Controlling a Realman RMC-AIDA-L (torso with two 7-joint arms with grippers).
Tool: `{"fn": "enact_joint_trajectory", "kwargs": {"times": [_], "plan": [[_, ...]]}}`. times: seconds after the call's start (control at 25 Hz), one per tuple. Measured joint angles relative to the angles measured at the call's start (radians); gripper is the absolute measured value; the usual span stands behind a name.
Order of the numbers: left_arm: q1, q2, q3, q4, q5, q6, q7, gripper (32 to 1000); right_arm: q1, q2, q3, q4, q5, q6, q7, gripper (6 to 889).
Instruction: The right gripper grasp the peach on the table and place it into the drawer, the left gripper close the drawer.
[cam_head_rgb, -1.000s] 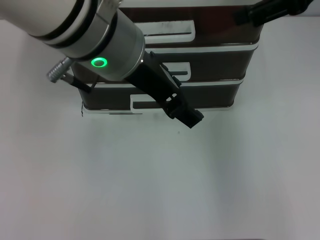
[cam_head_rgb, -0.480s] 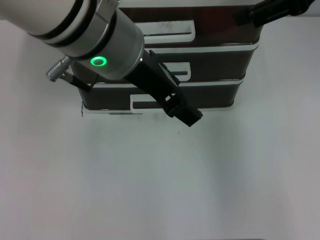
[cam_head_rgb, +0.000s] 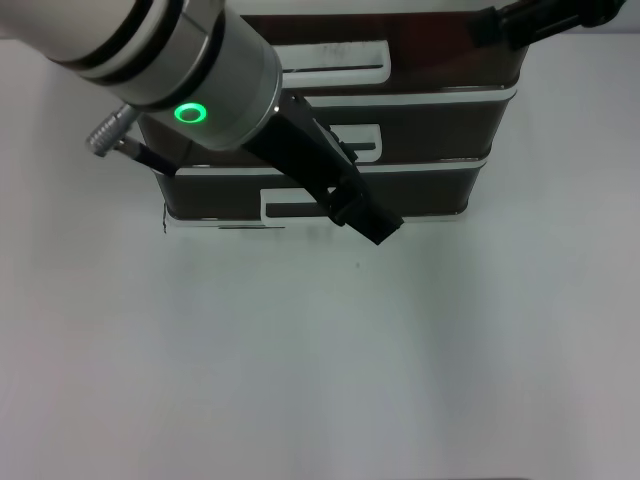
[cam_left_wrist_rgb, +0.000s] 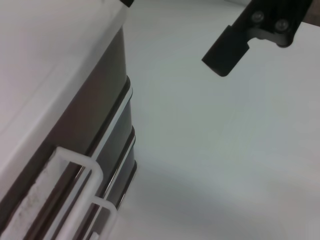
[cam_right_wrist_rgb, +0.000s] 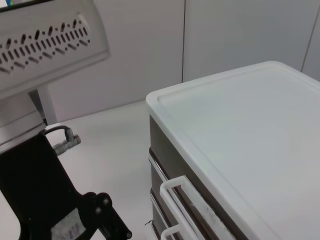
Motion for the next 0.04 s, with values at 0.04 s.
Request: {"fn": "enact_joint_trajectory", "kwargs": {"times": [0.04], "plan": [[0.000,0.0000,-0.002,0.000,-0.001,0.000,0.000,812,-0.001,0.000,0.000,-0.001,0.000,0.000,0.002,868]]}}
